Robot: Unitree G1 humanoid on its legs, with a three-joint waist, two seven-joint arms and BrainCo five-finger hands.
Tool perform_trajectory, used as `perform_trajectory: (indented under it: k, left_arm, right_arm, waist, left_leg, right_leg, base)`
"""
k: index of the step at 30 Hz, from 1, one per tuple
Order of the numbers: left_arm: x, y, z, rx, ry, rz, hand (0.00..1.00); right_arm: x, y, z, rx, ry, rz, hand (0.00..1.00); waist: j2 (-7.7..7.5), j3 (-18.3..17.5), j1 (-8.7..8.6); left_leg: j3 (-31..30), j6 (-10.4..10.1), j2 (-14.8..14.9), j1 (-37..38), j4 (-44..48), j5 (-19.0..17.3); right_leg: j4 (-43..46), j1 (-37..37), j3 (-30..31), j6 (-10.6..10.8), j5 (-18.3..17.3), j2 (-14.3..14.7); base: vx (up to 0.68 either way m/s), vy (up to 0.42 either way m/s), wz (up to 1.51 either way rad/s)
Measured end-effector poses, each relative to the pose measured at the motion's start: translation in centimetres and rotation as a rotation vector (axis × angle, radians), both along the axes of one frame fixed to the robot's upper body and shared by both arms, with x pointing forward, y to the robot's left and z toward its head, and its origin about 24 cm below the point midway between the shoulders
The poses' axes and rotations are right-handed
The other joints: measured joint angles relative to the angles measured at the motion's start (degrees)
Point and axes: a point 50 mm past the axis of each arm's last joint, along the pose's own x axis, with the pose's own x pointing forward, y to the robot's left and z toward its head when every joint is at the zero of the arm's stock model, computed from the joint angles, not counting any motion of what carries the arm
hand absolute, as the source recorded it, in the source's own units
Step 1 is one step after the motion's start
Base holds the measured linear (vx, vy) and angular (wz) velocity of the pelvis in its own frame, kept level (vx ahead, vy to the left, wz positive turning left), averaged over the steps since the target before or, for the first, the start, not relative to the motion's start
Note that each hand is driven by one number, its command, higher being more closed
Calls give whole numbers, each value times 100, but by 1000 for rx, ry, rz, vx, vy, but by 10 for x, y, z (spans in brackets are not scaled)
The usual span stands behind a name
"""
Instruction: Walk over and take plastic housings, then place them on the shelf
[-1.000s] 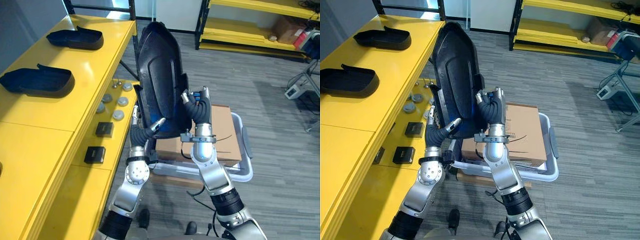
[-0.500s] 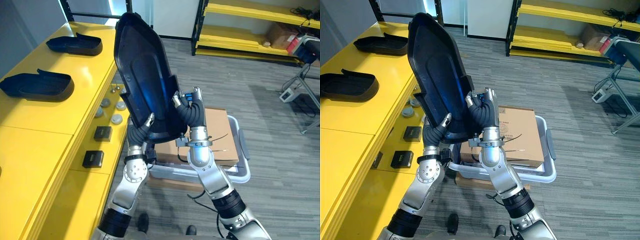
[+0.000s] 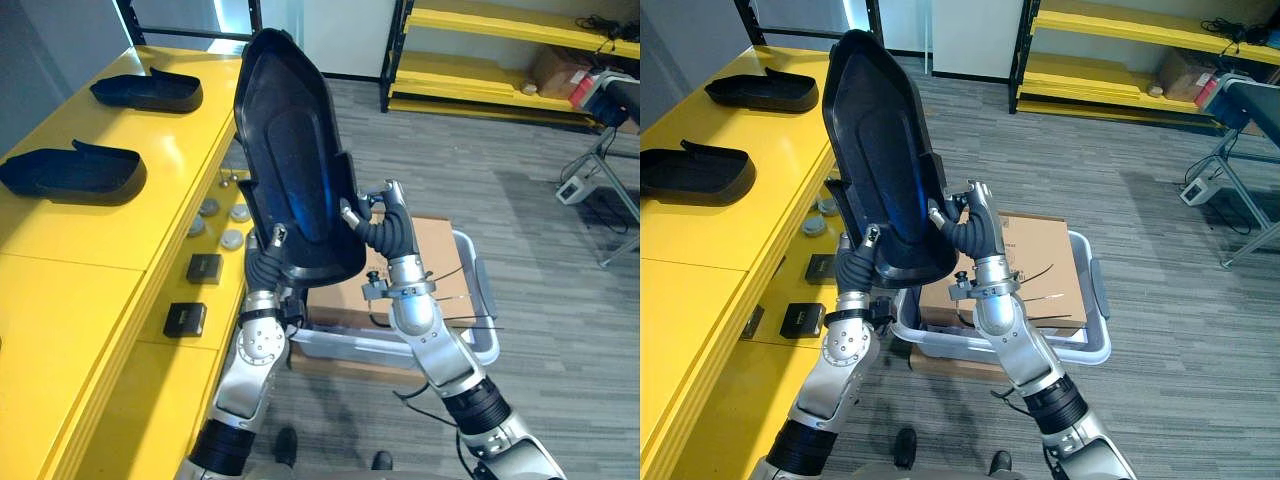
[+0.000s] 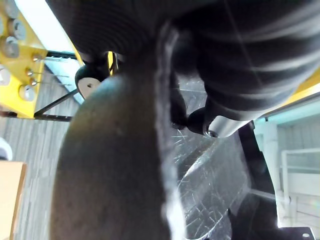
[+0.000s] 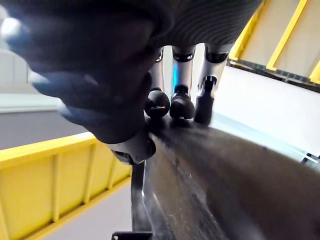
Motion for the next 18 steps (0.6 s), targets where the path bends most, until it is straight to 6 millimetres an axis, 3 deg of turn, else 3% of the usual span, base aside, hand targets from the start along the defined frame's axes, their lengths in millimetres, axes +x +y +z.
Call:
perform_trajectory:
  k: [1, 4, 8, 10, 12, 13, 15, 16, 18]
  left_arm:
    - [-3, 7, 1, 35, -10, 42, 100]
    - [-6, 19, -2, 65, -3, 107, 100]
    - [-22, 41, -7, 75, 19, 216, 100]
    - [-28, 49, -7, 70, 17, 254, 100]
    - [-36, 58, -6, 61, 14, 301, 100]
    - [-37, 58, -6, 60, 12, 306, 100]
    - [-44, 64, -6, 58, 10, 333, 100]
    - [-45, 64, -6, 56, 11, 337, 100]
    - [-47, 63, -8, 47, 13, 332, 100]
  right_arm:
    - [-6, -26, 9, 81, -54, -62, 0]
    - [-12, -67, 7, 187, -62, -184, 0]
    - [-30, -132, -17, 419, -5, -404, 0]
    - [-35, -152, -34, 499, 37, -486, 0]
    - [-45, -182, -82, 608, 205, -636, 0]
    - [-49, -188, -96, 627, 262, -673, 0]
    - [-69, -206, -162, 725, 527, -810, 0]
    - [-74, -208, -178, 752, 594, -842, 0]
    - [-104, -208, -244, 871, 889, -942, 0]
  waist:
    - [4, -5, -3]
    - [11, -23, -17]
    - [91, -132, -132]
    - [135, -166, -176]
    - [177, -224, -194]
    - [186, -229, -212]
    - [228, -254, -236]
    - [240, -260, -240]
    - [272, -276, -255]
  left_leg:
    - [14, 7, 1, 15, -1, -6]
    - [29, 10, 1, 28, -5, -12]
    - [46, -12, 3, 26, -13, -33]
    - [49, -12, 9, 25, -13, -33]
    - [55, -15, 20, 20, -14, -35]
    - [55, -19, 24, 15, -14, -37]
    - [53, -27, 36, -11, -17, -43]
    - [51, -27, 40, -19, -17, -43]
    - [31, -47, 52, -42, -17, -57]
  right_leg:
    - [19, -1, 14, -1, -2, -2]
    - [50, -12, 31, -54, -40, -9]
    - [44, -24, 35, -50, -45, -12]
    - [36, -24, 35, -50, -45, -7]
    - [12, -23, 35, -50, -44, 4]
    - [-3, -24, 34, -51, -43, 7]
    - [-42, -29, 29, -57, -38, 23]
    - [-44, -33, 26, -57, -38, 27]
    - [-55, -36, 11, -57, -38, 40]
  base:
    - [0, 0, -5]
    - [-24, 4, -4]
    - [-16, 3, -2]
    - [0, 0, 0]
    - [0, 0, 0]
    - [0, 0, 0]
    - [0, 0, 0]
    - [0, 0, 0]
    - [3, -6, 2]
